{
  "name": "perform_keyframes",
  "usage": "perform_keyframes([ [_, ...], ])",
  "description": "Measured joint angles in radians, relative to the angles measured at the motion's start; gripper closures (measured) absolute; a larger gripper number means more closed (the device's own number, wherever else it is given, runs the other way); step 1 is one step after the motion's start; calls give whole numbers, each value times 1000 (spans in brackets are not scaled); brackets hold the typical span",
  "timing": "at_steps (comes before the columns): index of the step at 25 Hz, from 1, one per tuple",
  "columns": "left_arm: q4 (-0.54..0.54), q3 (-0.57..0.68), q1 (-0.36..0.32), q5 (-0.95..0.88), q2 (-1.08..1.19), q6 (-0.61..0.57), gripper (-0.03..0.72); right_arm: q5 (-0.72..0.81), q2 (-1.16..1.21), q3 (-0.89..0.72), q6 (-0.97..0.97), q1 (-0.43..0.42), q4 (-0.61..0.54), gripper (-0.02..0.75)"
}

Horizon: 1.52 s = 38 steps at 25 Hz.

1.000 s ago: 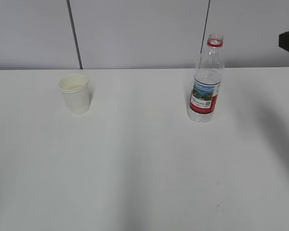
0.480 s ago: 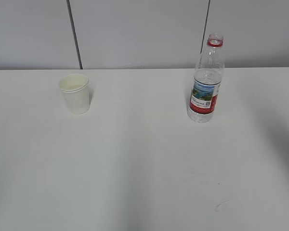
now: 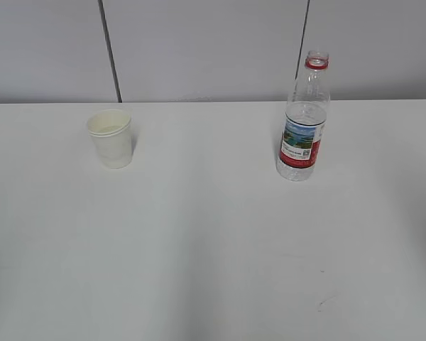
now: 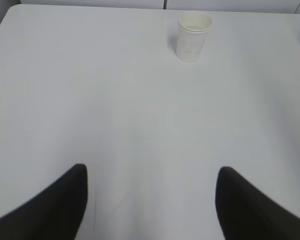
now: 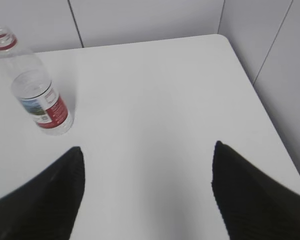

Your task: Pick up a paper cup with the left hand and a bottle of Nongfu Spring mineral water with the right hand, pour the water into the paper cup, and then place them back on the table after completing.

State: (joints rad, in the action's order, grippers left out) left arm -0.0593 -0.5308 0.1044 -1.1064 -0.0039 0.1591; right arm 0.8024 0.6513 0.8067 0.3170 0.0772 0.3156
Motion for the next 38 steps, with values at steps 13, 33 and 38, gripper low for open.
perform_keyframes([
  [13,0,0,0,0,0,0,198,329,-299,-2,-122,1,-164,152],
  [33,0,0,0,0,0,0,198,357,-669,-310,-260,1,-287,152],
  [38,0,0,0,0,0,0,198,348,-669,-310,-281,1,-300,152],
])
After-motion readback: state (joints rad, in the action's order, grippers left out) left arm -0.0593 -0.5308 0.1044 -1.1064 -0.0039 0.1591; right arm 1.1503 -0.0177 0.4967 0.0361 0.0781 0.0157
